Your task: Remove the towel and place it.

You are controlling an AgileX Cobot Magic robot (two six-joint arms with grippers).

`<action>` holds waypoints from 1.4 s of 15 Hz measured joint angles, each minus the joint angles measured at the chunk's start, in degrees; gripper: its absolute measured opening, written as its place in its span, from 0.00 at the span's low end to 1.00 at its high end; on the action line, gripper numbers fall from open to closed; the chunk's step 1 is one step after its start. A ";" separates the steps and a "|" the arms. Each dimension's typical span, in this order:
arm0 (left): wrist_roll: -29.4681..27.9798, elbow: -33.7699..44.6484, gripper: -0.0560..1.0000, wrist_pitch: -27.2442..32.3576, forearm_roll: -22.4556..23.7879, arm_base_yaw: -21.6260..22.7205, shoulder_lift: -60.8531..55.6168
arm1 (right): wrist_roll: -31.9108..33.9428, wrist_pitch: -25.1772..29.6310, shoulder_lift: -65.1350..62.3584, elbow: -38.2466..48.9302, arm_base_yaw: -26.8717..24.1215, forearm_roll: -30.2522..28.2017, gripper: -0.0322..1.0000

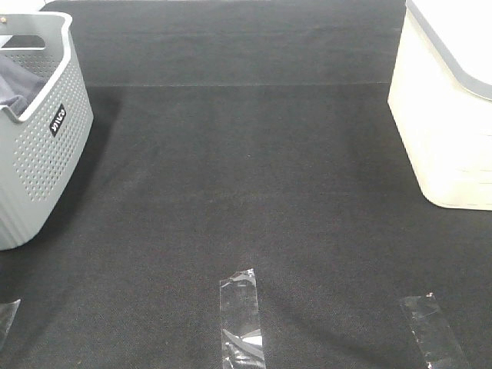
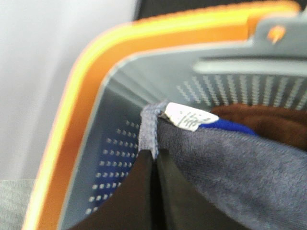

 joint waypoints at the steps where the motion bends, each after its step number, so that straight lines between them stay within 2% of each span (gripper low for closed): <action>1: 0.74 0.00 0.05 -0.17 0.00 -1.03 -2.06 | 0.00 0.00 0.00 0.00 0.00 0.00 0.81; 3: 2.46 0.00 0.05 -1.20 -1.20 -3.61 -6.25 | 0.00 0.00 0.00 0.00 0.00 0.00 0.81; 5: 6.53 0.00 0.05 -4.98 -7.05 -7.16 -12.15 | 0.00 0.00 0.00 0.00 0.00 0.00 0.81; 8: 16.39 0.00 0.05 -9.51 -22.46 -11.52 -17.76 | 0.00 0.00 0.00 0.00 0.00 0.00 0.81; 11: 27.90 0.00 0.05 -9.22 -42.28 -15.07 -20.97 | 0.00 0.00 0.00 0.00 0.00 0.00 0.81; 13: 34.21 0.00 0.05 -6.02 -54.43 -16.90 -22.23 | 0.00 0.00 0.00 0.00 0.00 0.00 0.79; 15: 39.65 0.00 0.05 -0.40 -64.11 -18.28 -22.52 | 0.00 0.00 0.23 0.00 0.00 0.00 0.77; 18: 45.44 0.00 0.05 10.49 -73.17 -20.40 -22.52 | -0.46 -0.11 4.53 -0.17 0.00 1.43 0.77; 19: 46.18 0.00 0.05 13.46 -75.80 -20.74 -22.52 | -1.32 -0.97 6.53 -0.57 0.00 3.55 0.77; 21: 46.98 0.00 0.05 14.78 -79.47 -20.74 -22.86 | -5.79 -6.07 10.71 -0.69 0.00 11.40 0.76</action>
